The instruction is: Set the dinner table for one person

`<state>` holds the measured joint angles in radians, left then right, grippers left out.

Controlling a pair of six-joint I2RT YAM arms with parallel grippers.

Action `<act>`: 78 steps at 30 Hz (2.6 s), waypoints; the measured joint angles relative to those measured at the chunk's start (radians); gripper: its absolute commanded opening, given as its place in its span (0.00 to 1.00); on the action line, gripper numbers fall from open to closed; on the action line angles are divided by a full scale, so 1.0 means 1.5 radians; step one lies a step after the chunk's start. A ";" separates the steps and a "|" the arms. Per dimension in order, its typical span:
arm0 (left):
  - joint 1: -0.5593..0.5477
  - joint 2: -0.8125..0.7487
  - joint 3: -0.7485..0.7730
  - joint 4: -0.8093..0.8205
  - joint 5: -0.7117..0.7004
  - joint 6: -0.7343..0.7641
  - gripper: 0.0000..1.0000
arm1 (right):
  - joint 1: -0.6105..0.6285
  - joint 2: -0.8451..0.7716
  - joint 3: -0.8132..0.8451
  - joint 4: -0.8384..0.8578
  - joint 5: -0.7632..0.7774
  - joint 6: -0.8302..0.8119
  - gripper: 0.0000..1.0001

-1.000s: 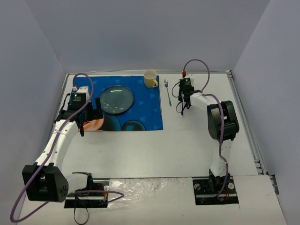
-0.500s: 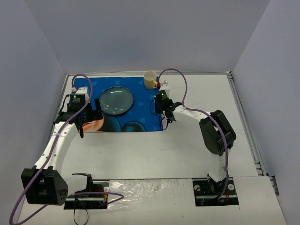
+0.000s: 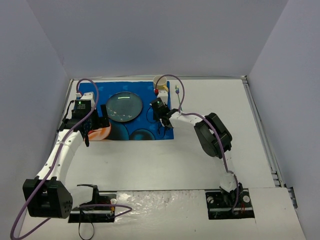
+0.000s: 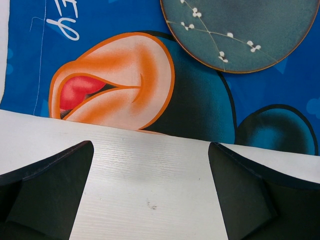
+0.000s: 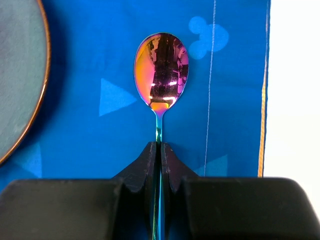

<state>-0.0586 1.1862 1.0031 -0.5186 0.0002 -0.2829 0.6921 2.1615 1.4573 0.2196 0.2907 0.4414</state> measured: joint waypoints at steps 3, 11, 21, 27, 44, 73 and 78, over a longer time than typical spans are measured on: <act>0.000 0.000 0.000 0.000 0.000 -0.001 0.97 | 0.002 0.006 0.005 0.000 0.012 0.011 0.00; 0.000 0.000 0.000 0.000 0.000 -0.004 0.97 | 0.002 0.010 0.018 0.000 0.026 0.029 0.00; 0.000 0.000 0.000 0.000 0.000 -0.004 0.97 | 0.005 0.042 0.027 0.006 0.031 0.037 0.19; 0.000 -0.001 0.000 0.000 0.000 -0.004 0.97 | 0.007 0.040 0.027 0.009 0.029 0.031 0.37; 0.000 -0.001 0.000 0.000 0.000 -0.004 0.97 | -0.099 -0.132 -0.042 -0.013 -0.039 -0.089 0.45; 0.000 0.000 0.000 0.000 0.000 -0.004 0.97 | -0.229 0.123 0.159 -0.001 -0.135 -0.194 0.31; 0.000 0.000 0.000 0.000 0.000 -0.004 0.97 | -0.231 0.155 0.206 0.001 -0.134 -0.202 0.25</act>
<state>-0.0589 1.1863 1.0031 -0.5186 0.0002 -0.2890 0.3457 2.3943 1.7662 0.2212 0.0895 0.1386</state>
